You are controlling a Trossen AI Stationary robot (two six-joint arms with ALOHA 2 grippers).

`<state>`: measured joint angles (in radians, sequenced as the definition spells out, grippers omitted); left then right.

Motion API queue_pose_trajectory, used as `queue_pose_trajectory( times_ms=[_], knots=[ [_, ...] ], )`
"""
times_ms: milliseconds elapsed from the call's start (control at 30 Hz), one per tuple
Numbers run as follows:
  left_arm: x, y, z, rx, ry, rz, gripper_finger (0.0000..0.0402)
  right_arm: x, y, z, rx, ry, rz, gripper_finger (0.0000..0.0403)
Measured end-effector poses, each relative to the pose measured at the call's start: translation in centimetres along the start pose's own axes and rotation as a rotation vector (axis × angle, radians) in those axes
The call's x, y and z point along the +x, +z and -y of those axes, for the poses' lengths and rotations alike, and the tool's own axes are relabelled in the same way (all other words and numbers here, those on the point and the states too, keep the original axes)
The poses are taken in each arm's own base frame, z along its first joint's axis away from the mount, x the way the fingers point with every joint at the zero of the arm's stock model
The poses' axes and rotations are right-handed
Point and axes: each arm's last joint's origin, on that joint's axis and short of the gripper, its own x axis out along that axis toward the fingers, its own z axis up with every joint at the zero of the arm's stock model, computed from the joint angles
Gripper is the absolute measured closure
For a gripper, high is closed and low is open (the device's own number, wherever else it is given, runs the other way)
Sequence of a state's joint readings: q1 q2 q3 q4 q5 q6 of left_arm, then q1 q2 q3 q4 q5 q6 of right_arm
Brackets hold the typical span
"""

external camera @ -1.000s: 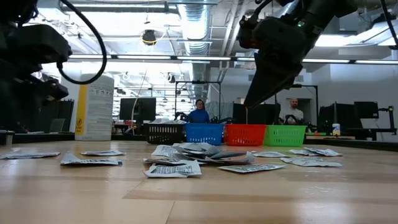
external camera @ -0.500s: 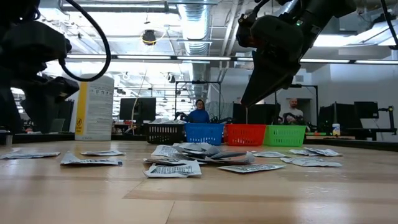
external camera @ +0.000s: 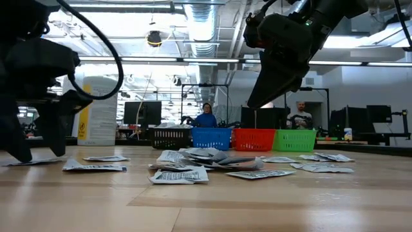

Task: Pick & Place First Aid Supplies
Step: Put the blue alcohol pad in the green bin

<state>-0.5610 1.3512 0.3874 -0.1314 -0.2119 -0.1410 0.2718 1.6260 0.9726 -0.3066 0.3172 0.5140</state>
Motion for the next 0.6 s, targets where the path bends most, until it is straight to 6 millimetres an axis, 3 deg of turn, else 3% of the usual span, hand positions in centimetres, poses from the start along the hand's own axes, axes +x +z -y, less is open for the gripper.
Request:
queue_pose_trajectory(
  times_ms=[267,600],
  knots=[
    [0.38,0.2,0.14,-0.01,-0.047,0.02,0.0245,0.0,0.04,-0.02,0.002,0.002,0.004,0.0326],
    [0.42,0.19,0.16,-0.013,-0.094,0.014,0.0354,0.0,0.05,-0.03,0.003,0.002,0.005,0.0326]
  ],
)
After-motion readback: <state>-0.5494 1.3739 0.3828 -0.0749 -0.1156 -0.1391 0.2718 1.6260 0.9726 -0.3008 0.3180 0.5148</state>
